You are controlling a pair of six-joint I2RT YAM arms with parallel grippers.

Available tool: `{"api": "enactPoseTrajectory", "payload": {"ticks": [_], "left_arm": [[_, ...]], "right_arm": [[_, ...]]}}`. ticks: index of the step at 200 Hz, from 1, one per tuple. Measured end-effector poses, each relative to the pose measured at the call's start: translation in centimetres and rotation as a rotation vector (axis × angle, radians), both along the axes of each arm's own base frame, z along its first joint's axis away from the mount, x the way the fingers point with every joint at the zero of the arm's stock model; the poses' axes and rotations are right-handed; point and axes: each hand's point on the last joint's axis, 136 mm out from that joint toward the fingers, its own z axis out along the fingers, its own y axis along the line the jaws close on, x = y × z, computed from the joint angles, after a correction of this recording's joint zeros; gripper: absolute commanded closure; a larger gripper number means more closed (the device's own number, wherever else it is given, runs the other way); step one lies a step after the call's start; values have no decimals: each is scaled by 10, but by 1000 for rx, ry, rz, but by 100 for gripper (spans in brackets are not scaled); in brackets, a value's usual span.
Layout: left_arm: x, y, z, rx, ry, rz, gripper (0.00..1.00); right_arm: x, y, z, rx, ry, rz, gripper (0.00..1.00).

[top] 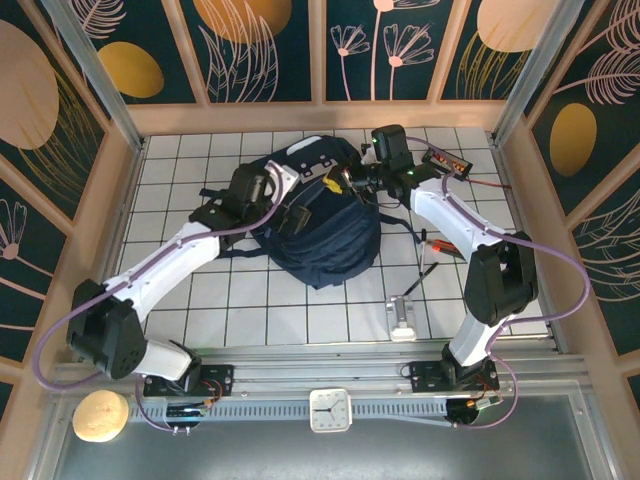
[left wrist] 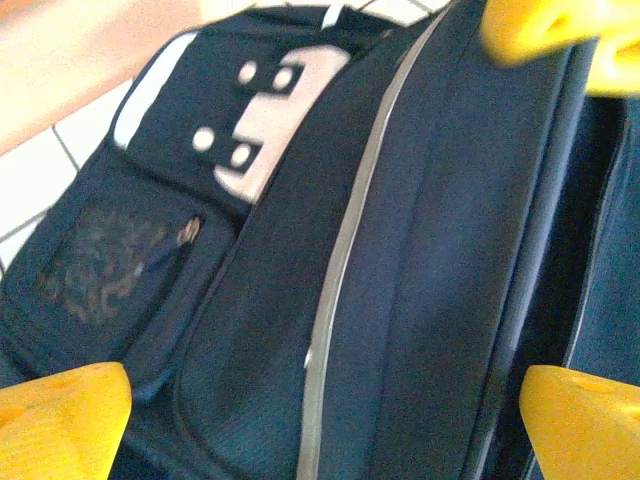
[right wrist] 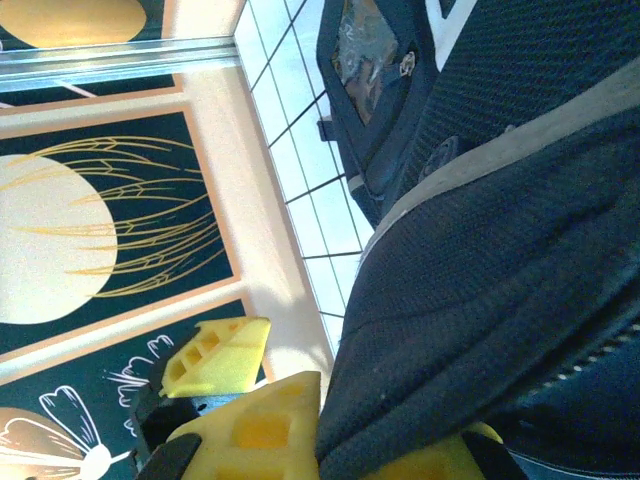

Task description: Pack books, pencil case, and school supplies into a backpack

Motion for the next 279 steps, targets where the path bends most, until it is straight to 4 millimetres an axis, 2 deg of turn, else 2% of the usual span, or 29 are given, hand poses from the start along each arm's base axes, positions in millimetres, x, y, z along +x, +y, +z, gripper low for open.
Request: {"api": "enactPoseTrajectory", "payload": {"ticks": [16, 25, 45, 52, 58, 64, 76, 85, 97, 123, 132, 138, 144, 147, 158, 170, 185, 197, 215, 228, 245, 279], "left_arm": [[12, -14, 4, 4, -13, -16, 4], [19, -19, 3, 8, -15, -13, 13], [37, -30, -4, 31, 2, -3, 62], [41, -35, -8, 42, 16, -8, 84], [43, -41, -11, 49, 30, -12, 95], [44, -45, -15, 56, 43, -14, 100], [47, -49, -19, 63, 63, -2, 100], [52, -48, -15, 67, 67, 19, 100], [57, -44, -12, 69, 86, 49, 100], [69, -35, -6, 48, 137, 117, 100], [70, -31, -6, 35, 159, 138, 100], [70, -28, -6, 27, 174, 148, 100], [70, -26, -6, 20, 187, 157, 100], [70, -25, -6, 18, 192, 162, 100], [69, -21, -8, 16, 210, 178, 100], [69, -16, -11, 18, 227, 194, 100], [68, -12, -12, 20, 239, 205, 100], [67, -9, -12, 17, 242, 214, 100], [65, -5, -12, 16, 248, 221, 100], [62, -3, -13, 14, 253, 223, 100], [61, -2, -14, 15, 256, 224, 100], [57, -2, -16, 12, 266, 215, 100]], "right_arm": [[0, 1, 0, 2, 3, 0, 100], [-1, 1, 1, 4, 6, -1, 100], [1, 2, 2, 11, -1, -2, 100], [4, 3, 2, 13, -9, -5, 100], [6, 3, 2, 16, -18, -7, 89], [8, 3, 2, 17, -21, -11, 76], [10, 1, 1, 7, -38, -9, 57], [10, -3, -4, 6, -42, -9, 49], [7, -7, -5, 10, -91, 3, 45], [-17, -19, -9, 16, -176, 17, 41], [-23, -22, -7, 23, -210, 14, 35], [-26, -25, -6, 27, -237, 14, 24], [-29, -28, -5, 19, -264, 10, 4], [-30, -31, -5, 15, -268, -1, 1], [-33, -41, -2, -29, -317, -27, 1], [-32, -62, 6, -103, -366, -86, 1], [-27, -106, 16, -221, -410, -196, 1], [-23, -152, 16, -338, -392, -307, 1], [-23, -223, -3, -515, -272, -446, 3], [-33, -257, -30, -611, -148, -484, 8], [-59, -276, -67, -683, 7, -476, 11], [-105, -274, -122, -722, 219, -403, 24]]}}
